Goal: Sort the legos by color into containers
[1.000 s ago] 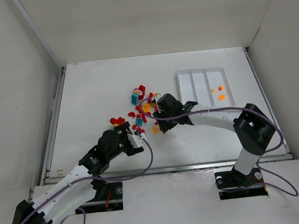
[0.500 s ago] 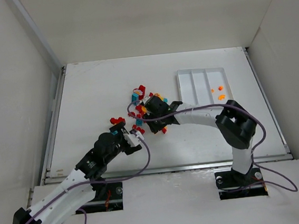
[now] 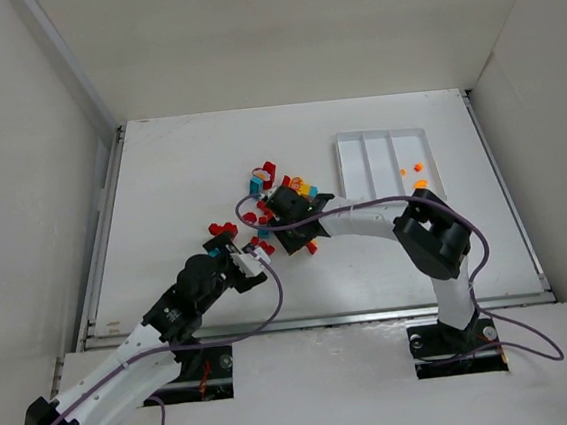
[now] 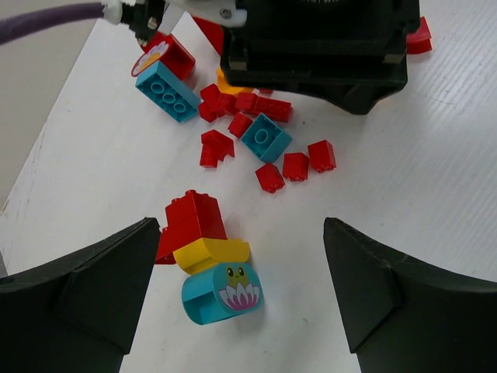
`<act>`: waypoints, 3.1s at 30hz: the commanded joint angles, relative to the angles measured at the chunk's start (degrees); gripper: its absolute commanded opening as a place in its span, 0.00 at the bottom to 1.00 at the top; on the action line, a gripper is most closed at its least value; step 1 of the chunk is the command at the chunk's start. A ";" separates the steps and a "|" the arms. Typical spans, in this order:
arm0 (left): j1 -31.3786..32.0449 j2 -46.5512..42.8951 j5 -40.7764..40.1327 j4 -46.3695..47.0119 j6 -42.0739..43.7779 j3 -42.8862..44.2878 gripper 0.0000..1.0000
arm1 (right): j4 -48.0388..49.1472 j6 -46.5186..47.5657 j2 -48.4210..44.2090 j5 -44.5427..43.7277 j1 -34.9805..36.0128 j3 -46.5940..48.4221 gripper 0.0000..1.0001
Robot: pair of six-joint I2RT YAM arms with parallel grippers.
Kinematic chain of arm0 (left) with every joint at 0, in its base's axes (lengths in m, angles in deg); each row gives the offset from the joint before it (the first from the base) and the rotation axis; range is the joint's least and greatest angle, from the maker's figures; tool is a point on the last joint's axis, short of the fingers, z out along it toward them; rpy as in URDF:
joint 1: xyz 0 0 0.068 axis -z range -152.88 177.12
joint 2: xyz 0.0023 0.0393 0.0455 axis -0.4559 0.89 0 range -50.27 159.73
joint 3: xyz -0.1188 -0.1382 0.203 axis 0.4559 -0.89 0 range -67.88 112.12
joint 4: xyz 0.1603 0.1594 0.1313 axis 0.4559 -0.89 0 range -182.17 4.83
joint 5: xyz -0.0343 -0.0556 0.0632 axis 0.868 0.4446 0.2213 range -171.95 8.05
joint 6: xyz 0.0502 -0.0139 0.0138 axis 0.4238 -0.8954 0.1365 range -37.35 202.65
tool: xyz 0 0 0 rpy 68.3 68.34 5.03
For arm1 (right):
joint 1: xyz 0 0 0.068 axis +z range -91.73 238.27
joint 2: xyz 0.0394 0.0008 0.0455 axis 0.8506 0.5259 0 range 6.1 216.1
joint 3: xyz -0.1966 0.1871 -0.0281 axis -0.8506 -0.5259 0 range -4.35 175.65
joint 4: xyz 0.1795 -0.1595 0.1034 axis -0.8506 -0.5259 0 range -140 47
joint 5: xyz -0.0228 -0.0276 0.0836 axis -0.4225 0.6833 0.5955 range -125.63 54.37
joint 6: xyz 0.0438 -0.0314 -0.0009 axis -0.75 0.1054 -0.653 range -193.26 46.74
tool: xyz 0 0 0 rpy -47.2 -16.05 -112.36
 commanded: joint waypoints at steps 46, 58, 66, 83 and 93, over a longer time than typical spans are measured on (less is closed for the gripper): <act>-1.55 -0.61 -1.19 6.57 1.03 -1.27 0.85 | 1.26 -2.41 -10.74 8.72 -53.06 6.36 0.02; -2.60 1.67 -3.21 7.43 1.83 -1.27 0.85 | -4.54 1.03 3.24 1.97 -54.47 18.94 0.11; -2.60 1.15 -3.73 7.96 2.44 -1.80 0.85 | -8.49 3.75 6.86 2.92 -54.47 22.99 0.64; -2.60 -1.05 -2.50 8.49 0.78 -2.85 0.85 | -0.85 5.52 -15.83 3.61 -29.10 3.03 0.70; -1.55 -2.02 -1.98 8.58 0.78 -2.85 0.85 | -6.45 7.70 0.42 4.77 -16.16 12.43 0.72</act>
